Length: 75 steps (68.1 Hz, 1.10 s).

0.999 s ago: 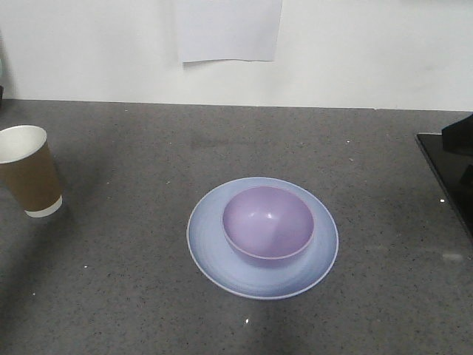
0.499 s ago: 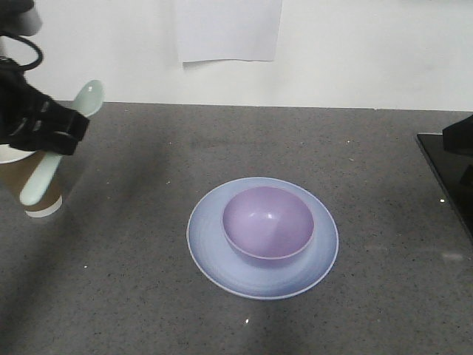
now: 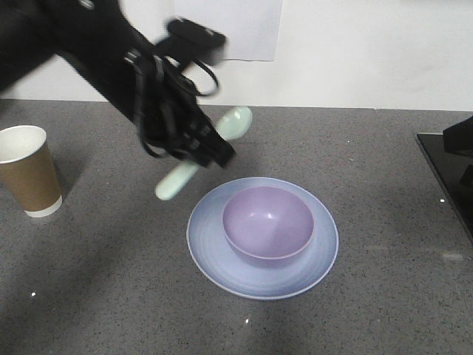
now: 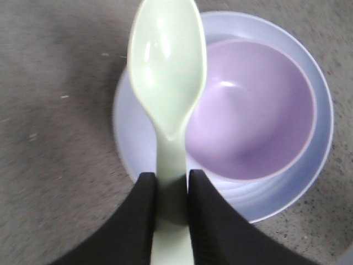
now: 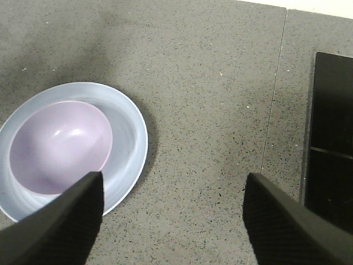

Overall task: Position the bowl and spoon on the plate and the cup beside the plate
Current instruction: 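Move the left gripper holding the spoon over the bowl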

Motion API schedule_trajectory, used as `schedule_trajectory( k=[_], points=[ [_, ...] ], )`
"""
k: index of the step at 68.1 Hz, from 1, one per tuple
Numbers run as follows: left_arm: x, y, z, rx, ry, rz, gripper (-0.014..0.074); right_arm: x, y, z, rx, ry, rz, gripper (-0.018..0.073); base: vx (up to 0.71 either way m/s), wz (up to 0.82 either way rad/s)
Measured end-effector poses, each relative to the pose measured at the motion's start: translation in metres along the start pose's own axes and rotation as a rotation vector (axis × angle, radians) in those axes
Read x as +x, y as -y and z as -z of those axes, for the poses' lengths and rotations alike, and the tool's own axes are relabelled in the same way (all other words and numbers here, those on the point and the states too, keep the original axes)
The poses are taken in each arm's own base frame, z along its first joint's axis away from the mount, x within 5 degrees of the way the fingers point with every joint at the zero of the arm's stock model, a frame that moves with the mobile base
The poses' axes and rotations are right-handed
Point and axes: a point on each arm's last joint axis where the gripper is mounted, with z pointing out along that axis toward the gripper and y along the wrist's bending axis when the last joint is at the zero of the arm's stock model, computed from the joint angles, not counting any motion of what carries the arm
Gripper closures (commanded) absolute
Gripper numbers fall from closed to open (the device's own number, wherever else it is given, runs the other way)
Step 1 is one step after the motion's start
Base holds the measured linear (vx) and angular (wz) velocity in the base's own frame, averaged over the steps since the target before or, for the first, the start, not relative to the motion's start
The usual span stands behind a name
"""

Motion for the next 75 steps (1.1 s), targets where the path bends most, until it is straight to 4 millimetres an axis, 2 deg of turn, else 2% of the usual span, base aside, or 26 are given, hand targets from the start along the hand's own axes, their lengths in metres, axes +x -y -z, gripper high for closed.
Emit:
schedule_trajectory(
  k=[12, 27, 45, 75],
  points=[
    [-0.004, 0.015, -0.034, 0.034, -0.07, -0.075, 0.0603, 0.0, 0.0, 0.0, 0.0, -0.002, 0.0, 0.0053, 0.0, 0.0],
    [-0.005, 0.015, -0.06, 0.042, -0.122, -0.078, 0.0603, 0.0, 0.0, 0.0, 0.0, -0.002, 0.0, 0.0053, 0.0, 0.0],
    [-0.005, 0.016, -0.073, 0.071, -0.144, -0.081, 0.0603, 0.0, 0.0, 0.0, 0.0, -0.003, 0.0, 0.0053, 0.0, 0.0],
    [-0.005, 0.027, -0.076, 0.099, -0.144, -0.101, 0.06, 0.0, 0.0, 0.0, 0.0, -0.003, 0.0, 0.0053, 0.0, 0.0]
  ],
)
